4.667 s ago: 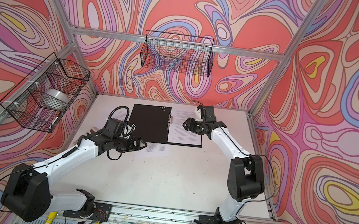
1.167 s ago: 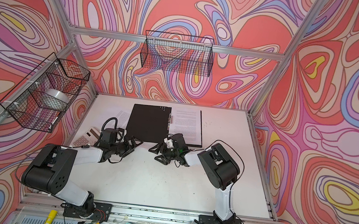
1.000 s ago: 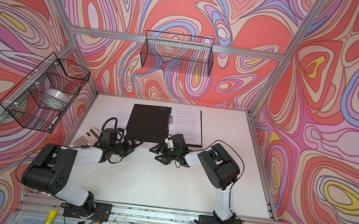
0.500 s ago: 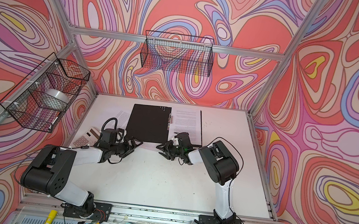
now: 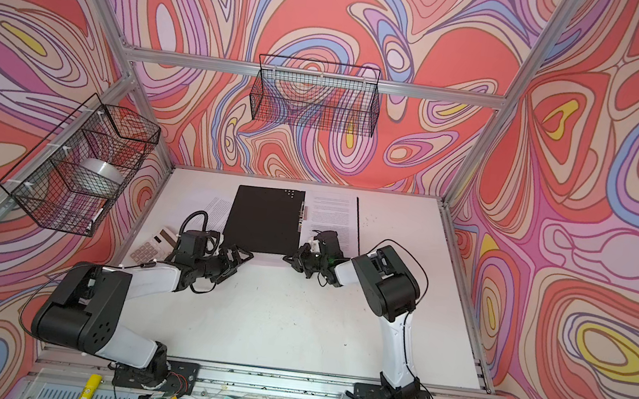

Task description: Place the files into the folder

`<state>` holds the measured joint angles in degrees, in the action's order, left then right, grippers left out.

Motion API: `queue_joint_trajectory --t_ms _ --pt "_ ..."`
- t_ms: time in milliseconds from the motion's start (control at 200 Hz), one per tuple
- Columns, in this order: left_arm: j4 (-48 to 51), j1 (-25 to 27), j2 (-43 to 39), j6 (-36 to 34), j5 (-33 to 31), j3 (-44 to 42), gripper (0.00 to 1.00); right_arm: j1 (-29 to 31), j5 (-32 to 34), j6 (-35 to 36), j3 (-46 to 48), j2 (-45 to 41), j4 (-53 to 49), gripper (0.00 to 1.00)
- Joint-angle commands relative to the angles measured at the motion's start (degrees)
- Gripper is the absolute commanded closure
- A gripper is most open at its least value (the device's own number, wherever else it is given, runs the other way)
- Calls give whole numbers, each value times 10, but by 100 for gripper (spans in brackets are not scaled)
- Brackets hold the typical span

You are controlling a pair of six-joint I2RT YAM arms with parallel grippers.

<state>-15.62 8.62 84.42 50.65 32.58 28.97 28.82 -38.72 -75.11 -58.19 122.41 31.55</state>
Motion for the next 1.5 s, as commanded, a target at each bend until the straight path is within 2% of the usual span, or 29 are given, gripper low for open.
queue_joint_trajectory --t_ms 0,255,511,666,776,1036,1086,1272,1497 --pt "101 -2 -41 5 -16 -5 2 0 23 -15 29 13 -40 100" --pt "311 -2 -180 -52 -129 34 0 15 36 -13 78 -43 -61 100" --pt "488 -2 -263 -149 -179 115 0 37 54 -13 136 -115 -82 100" --pt "539 -2 -249 -225 -118 178 0 49 78 25 140 -183 -156 100" --pt "556 -2 -219 -253 -83 211 0 50 96 50 136 -236 -206 100" --pt "563 -2 -211 -289 -93 262 0 50 134 120 82 -331 -352 100" --pt "552 -2 -209 -297 -74 267 0 50 143 135 62 -347 -381 100" --pt "548 -2 -173 -332 -6 311 0 50 156 182 -20 -363 -454 100" --pt "529 -2 -185 -354 -14 326 0 49 172 223 -94 -377 -514 100"
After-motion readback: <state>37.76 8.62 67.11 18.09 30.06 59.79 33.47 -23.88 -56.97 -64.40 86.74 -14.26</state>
